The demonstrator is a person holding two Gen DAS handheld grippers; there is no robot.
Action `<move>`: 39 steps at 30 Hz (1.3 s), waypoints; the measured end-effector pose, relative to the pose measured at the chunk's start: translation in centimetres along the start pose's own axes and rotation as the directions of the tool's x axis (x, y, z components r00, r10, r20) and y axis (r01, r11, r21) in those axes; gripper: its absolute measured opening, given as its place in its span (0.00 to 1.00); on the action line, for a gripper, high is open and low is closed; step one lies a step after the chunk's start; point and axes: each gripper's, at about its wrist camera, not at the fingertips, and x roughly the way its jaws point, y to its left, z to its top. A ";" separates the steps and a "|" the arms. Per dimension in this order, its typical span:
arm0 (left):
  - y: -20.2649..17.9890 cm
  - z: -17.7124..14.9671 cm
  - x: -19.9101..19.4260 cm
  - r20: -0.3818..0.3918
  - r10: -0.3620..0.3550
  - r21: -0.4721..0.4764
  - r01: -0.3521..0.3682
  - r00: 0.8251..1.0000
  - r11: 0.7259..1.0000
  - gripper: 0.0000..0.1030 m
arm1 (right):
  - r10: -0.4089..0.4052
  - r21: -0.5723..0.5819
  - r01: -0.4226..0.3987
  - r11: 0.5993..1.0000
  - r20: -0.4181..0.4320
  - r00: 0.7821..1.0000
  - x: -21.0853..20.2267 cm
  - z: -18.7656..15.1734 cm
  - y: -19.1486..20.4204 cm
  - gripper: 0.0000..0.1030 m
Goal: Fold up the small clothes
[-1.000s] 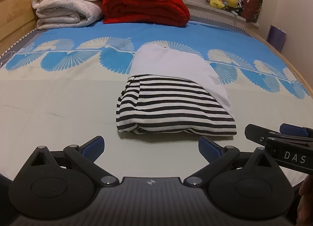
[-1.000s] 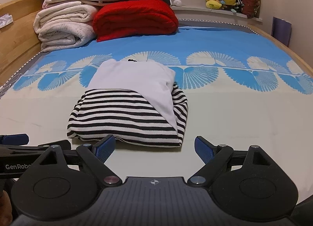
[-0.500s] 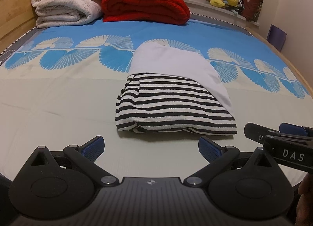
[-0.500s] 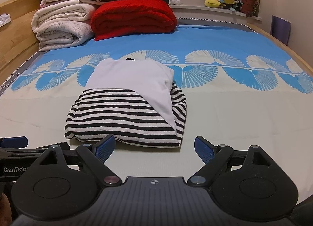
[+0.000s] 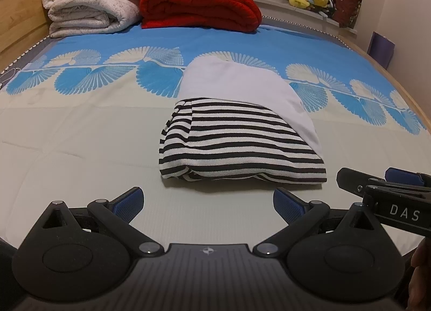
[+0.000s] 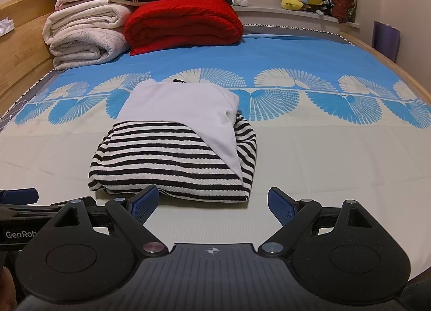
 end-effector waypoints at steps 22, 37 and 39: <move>0.1 -0.1 0.1 -0.005 -0.003 0.003 0.003 1.000 1.000 0.99 | -0.001 -0.001 0.001 1.000 -0.004 1.000 0.2 -0.3 -0.2 0.86; 0.0 -0.4 0.2 -0.013 -0.006 0.006 0.006 1.000 1.000 0.99 | -0.003 -0.009 0.003 1.000 -0.017 1.000 0.4 -0.6 -0.4 0.86; 0.0 -0.5 0.3 -0.013 -0.005 0.007 0.005 1.000 1.000 0.99 | -0.003 -0.010 0.003 1.000 -0.018 1.000 0.4 -0.5 -0.4 0.86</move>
